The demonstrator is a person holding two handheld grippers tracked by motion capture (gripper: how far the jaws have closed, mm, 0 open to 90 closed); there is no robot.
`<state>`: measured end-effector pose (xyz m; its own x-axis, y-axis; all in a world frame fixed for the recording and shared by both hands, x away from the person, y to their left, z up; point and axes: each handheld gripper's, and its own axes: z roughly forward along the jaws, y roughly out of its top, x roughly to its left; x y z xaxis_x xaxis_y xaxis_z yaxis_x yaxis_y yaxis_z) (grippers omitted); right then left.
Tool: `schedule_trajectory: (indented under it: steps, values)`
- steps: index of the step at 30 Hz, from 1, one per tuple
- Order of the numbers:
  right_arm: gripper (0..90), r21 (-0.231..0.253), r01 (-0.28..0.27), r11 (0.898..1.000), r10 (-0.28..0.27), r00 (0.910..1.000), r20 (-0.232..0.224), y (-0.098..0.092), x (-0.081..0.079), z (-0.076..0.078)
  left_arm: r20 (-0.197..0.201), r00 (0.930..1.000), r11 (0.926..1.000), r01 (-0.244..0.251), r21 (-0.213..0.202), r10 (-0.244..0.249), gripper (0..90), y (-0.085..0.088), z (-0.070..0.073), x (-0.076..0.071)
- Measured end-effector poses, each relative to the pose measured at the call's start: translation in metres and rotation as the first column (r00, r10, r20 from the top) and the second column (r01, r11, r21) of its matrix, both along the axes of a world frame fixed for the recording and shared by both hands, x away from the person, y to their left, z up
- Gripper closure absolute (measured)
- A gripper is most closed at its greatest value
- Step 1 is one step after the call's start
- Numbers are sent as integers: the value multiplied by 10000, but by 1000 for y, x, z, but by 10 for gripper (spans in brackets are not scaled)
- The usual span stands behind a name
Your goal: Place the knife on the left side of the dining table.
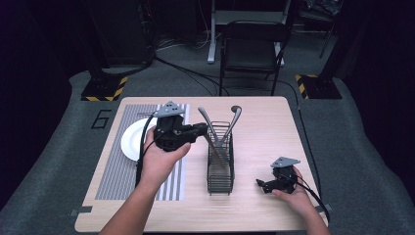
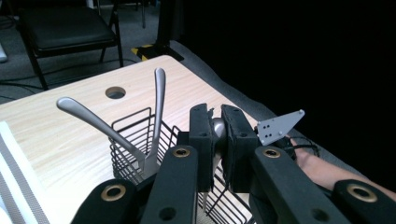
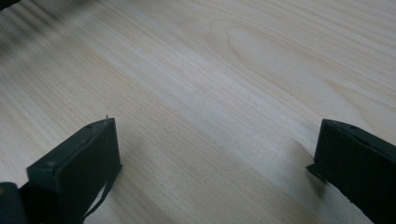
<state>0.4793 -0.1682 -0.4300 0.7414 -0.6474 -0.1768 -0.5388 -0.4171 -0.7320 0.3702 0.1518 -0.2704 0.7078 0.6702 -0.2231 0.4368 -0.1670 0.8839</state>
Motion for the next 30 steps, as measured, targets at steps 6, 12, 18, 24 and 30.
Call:
schedule_trajectory:
  steps: [6, 12, 18, 24, 30]
  values:
    - [0, 4, -1, 10000, 1, 10000, 3, 0, 0, 0, 91, 9999, 9998, -125, -174, 126, 836, 6, 6, -3]
    - [0, 2, 0, 10000, 0, 10000, 4, 0, 0, 0, 262, 9995, 9984, -164, -540, 178, 836, 16, 14, -8]
    - [0, 1, 1, 10000, -1, 10000, 6, 0, 0, 0, 412, 9989, 9969, -211, -759, 243, 836, 25, 23, -12]
    - [0, 3, -2, 10000, 2, 10000, 2, 0, 0, 0, 569, 9978, 9952, -300, -934, 354, 836, 32, 30, -18]
    - [0, 4, 3, 10000, -3, 10000, 5, 0, 0, 0, 801, 9958, 9931, -357, -1114, 448, 836, 42, 36, -24]
